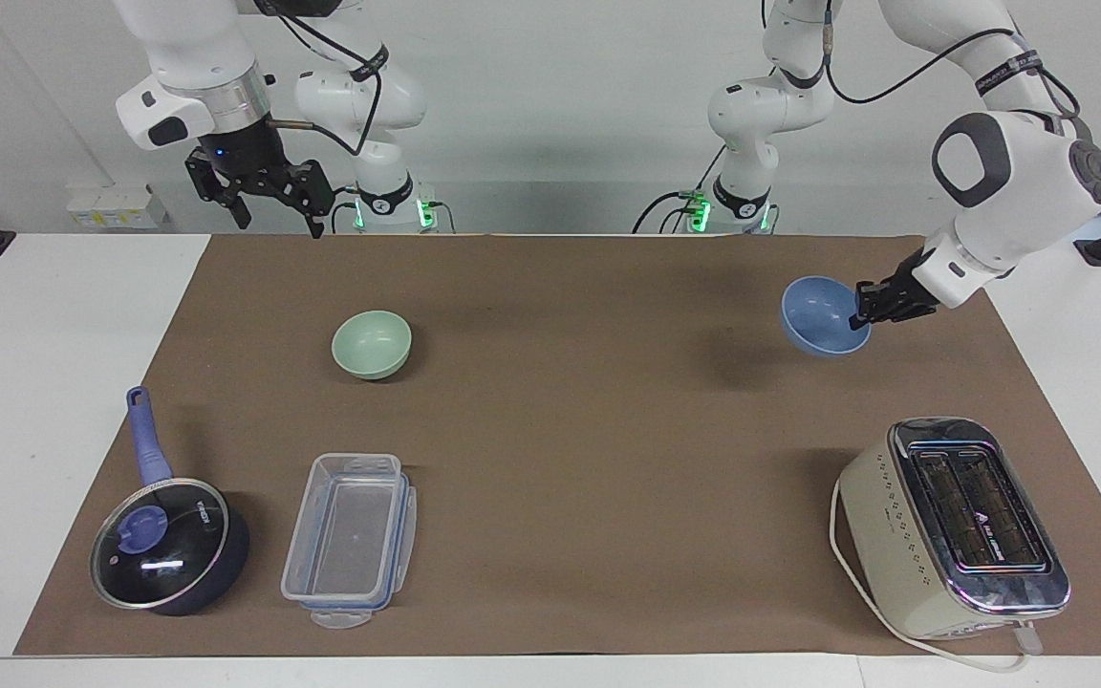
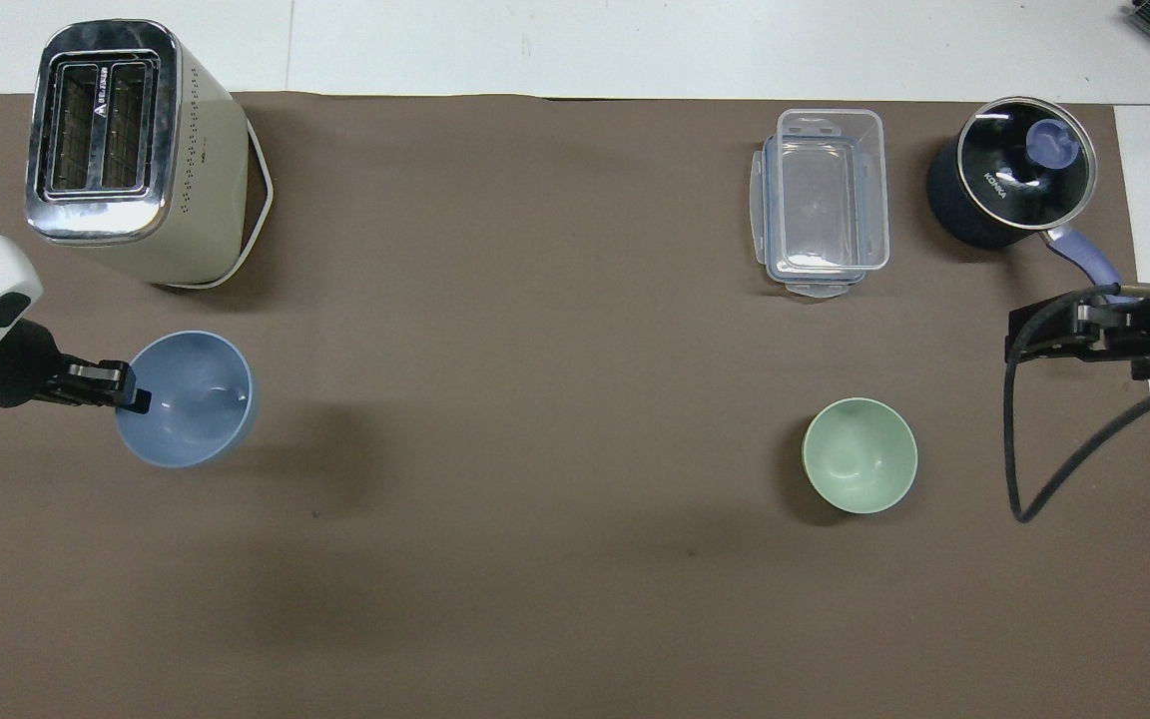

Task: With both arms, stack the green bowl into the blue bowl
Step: 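Slide the blue bowl with the left gripper toward the table center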

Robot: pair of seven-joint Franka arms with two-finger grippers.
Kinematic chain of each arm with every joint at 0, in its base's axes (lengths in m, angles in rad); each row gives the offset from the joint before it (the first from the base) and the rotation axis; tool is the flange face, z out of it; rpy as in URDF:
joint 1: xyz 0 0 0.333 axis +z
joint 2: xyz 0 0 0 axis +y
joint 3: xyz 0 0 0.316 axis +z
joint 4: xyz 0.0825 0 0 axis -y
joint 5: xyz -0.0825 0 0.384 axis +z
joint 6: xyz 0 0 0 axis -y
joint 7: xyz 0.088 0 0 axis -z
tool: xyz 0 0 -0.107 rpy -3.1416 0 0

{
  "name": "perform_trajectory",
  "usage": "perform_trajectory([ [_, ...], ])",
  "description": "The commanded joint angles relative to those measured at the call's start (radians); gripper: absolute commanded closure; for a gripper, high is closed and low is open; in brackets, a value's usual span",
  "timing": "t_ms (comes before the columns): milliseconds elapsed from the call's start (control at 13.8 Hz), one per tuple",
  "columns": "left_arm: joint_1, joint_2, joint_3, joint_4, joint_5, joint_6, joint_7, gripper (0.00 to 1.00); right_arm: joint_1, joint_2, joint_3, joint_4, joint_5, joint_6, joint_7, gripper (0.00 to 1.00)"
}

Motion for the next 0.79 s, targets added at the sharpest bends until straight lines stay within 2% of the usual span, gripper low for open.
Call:
perform_trajectory([
  [0,-0.090,-0.017,0.012,-0.024,-0.014,0.023,-0.085,1.00,-0.011,-0.023,0.001,-0.031,0.014,0.017,0.007,0.00],
  [361,-0.280,-0.050,0.012,-0.102,-0.014,0.153,-0.286,1.00,-0.011,-0.026,0.001,-0.037,0.014,0.017,0.006,0.00],
  [722,-0.438,-0.038,0.012,-0.265,-0.014,0.411,-0.402,1.00,-0.013,-0.026,0.001,-0.037,0.014,0.017,0.006,0.00],
])
